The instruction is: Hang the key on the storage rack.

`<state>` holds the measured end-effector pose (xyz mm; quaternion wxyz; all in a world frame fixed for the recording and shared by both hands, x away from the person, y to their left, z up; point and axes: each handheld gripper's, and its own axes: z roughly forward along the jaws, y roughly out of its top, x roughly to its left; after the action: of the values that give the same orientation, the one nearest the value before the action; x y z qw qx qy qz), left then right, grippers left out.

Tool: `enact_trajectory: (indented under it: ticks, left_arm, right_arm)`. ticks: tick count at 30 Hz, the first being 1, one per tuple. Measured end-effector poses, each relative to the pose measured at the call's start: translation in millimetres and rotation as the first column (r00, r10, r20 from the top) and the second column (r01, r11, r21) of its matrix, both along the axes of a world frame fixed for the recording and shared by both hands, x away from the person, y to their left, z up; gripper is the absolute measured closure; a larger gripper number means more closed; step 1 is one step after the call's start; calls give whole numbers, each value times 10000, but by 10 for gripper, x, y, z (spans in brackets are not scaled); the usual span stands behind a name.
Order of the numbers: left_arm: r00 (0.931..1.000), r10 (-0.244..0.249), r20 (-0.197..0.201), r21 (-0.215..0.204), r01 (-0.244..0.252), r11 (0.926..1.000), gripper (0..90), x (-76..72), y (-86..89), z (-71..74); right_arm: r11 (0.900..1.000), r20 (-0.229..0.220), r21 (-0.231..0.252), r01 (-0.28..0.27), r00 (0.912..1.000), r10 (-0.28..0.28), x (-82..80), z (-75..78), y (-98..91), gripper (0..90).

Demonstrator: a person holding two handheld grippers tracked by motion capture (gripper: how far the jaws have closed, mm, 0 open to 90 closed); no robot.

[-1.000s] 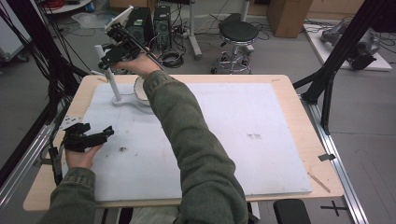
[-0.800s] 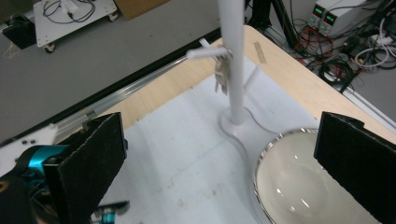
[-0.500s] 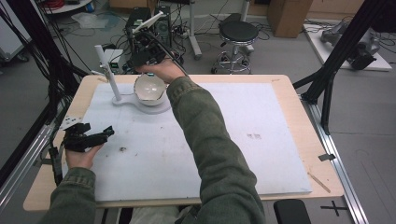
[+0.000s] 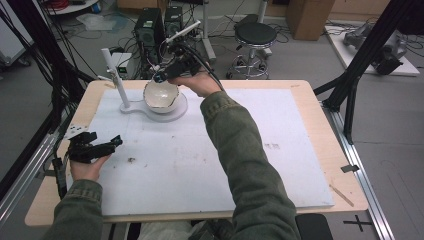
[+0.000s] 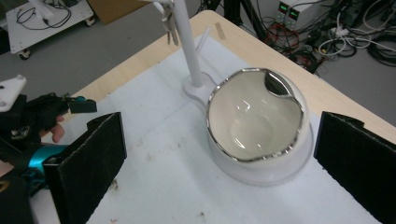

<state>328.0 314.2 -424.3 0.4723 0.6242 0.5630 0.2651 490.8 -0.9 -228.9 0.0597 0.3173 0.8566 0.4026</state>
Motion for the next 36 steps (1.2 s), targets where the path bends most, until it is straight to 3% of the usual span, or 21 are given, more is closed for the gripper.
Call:
enact_trajectory:
  ticks: [9,19,36]
  left_arm:
    - [10000,-40,-39,75,40,10000,25,-9,-1,4]
    - [9999,-75,-97,145,77,9999,25,-15,-7,7]
    - [9999,-55,-103,145,56,9999,25,-27,-15,9]
  right_arm:
    - [9985,159,12,548,9984,-549,-199,-100,-499,14]
    - [9931,248,342,1121,9933,-1130,-408,-266,-1041,14]
    - [9723,579,755,2210,9725,-2256,-736,-700,-1709,14]
